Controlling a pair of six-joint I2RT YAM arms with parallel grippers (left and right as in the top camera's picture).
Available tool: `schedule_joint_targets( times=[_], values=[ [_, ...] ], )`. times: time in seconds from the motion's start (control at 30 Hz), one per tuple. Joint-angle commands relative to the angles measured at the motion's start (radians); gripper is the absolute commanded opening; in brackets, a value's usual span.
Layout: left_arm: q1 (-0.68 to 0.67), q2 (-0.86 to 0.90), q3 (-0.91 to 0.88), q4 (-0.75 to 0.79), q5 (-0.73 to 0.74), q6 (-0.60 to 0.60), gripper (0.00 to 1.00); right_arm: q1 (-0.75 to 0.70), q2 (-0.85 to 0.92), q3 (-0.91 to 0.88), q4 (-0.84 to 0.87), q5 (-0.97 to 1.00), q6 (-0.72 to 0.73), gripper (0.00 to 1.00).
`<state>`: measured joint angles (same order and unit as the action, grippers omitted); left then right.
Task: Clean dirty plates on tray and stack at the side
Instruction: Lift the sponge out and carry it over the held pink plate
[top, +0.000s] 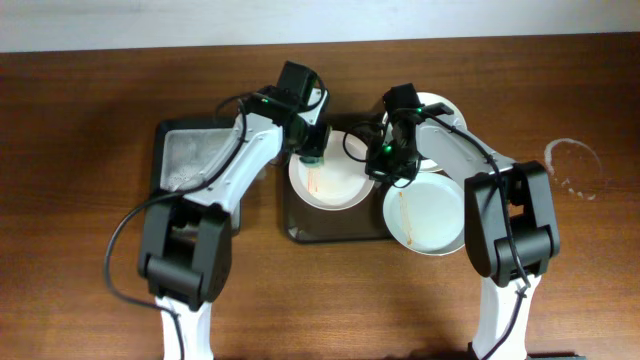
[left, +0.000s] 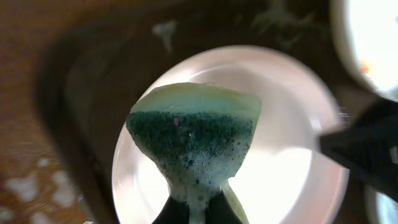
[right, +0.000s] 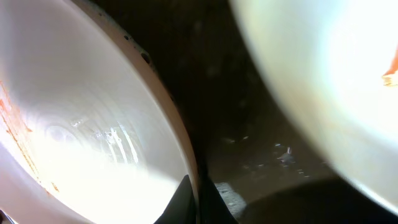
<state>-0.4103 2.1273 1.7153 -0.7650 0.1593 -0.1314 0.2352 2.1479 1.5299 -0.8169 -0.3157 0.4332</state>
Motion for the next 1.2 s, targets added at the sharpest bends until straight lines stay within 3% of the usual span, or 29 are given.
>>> schedule_joint_targets(
  times=[0.0, 0.27, 0.43, 0.57, 0.8, 1.0, 1.17],
  values=[
    [-0.008, 0.051, 0.013, 0.018, 0.021, -0.048, 0.01, -0.014, 0.003, -0.004, -0.002, 0.027, -0.015, 0.04],
    [-0.083, 0.116, 0.013, 0.046, -0.003, -0.049, 0.01, -0.012, 0.003, -0.004, 0.027, 0.015, -0.014, 0.04],
    [-0.098, 0.132, 0.014, -0.027, -0.074, -0.184, 0.01, -0.013, 0.003, -0.004, 0.021, 0.017, -0.015, 0.04],
    [-0.097, 0.13, 0.014, -0.038, -0.104, -0.22, 0.01, -0.013, 0.003, -0.004, 0.024, 0.017, -0.015, 0.04],
    [-0.097, 0.157, 0.013, -0.006, -0.366, -0.22, 0.01, -0.013, 0.003, -0.004, 0.02, 0.024, -0.015, 0.04],
    [-0.097, 0.226, 0.013, 0.109, -0.386, -0.22, 0.01, -0.013, 0.003, -0.005, 0.02, 0.039, -0.014, 0.04],
    [-0.097, 0.224, 0.019, 0.118, -0.392, -0.216, 0.01, -0.013, 0.003, -0.006, 0.021, 0.039, -0.014, 0.04]
  ],
)
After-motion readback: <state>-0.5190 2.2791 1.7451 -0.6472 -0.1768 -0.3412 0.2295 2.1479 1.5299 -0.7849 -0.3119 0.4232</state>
